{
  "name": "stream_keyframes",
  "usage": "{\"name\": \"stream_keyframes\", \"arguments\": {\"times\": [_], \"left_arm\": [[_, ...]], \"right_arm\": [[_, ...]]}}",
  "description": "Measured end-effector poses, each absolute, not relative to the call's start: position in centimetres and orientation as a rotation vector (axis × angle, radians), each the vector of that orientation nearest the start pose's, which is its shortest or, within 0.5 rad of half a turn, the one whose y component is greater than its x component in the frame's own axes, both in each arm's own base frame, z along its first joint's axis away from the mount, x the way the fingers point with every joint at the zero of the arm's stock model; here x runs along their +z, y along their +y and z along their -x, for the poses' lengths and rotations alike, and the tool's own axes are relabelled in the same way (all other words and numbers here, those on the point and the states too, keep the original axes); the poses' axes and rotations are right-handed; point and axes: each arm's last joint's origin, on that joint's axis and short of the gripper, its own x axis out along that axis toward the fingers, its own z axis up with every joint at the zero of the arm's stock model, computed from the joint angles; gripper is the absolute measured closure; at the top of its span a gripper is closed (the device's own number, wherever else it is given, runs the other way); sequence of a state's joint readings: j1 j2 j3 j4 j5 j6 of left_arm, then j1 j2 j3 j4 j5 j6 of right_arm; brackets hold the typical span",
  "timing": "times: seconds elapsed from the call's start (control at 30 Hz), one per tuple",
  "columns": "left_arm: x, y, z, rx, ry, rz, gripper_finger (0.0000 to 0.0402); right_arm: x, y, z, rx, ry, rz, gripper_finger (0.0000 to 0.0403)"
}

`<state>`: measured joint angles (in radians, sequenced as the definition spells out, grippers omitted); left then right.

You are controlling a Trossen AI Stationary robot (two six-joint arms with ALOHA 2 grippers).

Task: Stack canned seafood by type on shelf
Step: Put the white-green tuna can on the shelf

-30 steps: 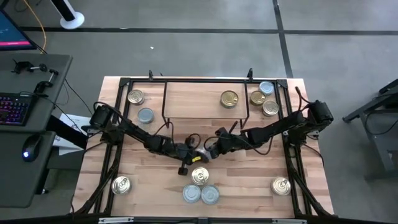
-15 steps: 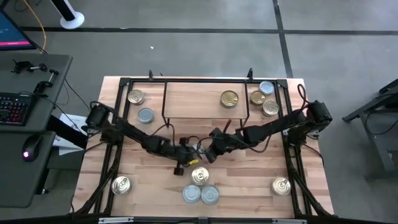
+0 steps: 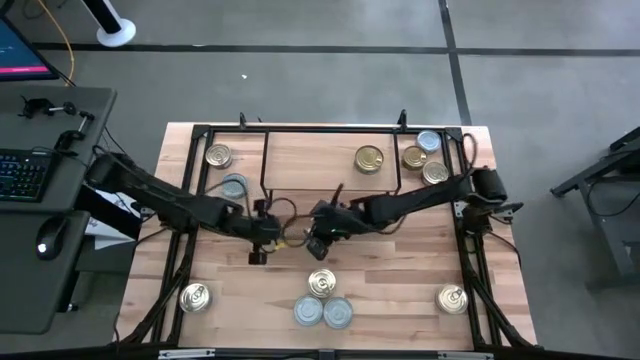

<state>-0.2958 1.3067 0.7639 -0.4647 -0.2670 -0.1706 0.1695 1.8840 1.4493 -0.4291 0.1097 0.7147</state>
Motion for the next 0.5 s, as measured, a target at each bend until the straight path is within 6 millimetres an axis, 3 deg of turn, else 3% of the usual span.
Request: {"name": "stream_keyframes", "arguments": {"times": [0.23,0.37,0.5], "left_arm": [[24.0,-5.4,-20.8,0.124,0.825,0.002,0.0402],[25.7,-5.1,-19.6,0.134,0.731,0.086,0.0402],[26.8,-4.8,-18.8,0.139,0.671,0.161,0.0401]], "right_arm": [[22.5,7.9,-41.9,-0.335,0.996,-0.342,0.0176],[22.9,8.4,-42.4,-0.439,0.932,-0.302,0.0154],[22.5,8.2,-42.7,-0.541,0.899,-0.403,0.0151]]}}
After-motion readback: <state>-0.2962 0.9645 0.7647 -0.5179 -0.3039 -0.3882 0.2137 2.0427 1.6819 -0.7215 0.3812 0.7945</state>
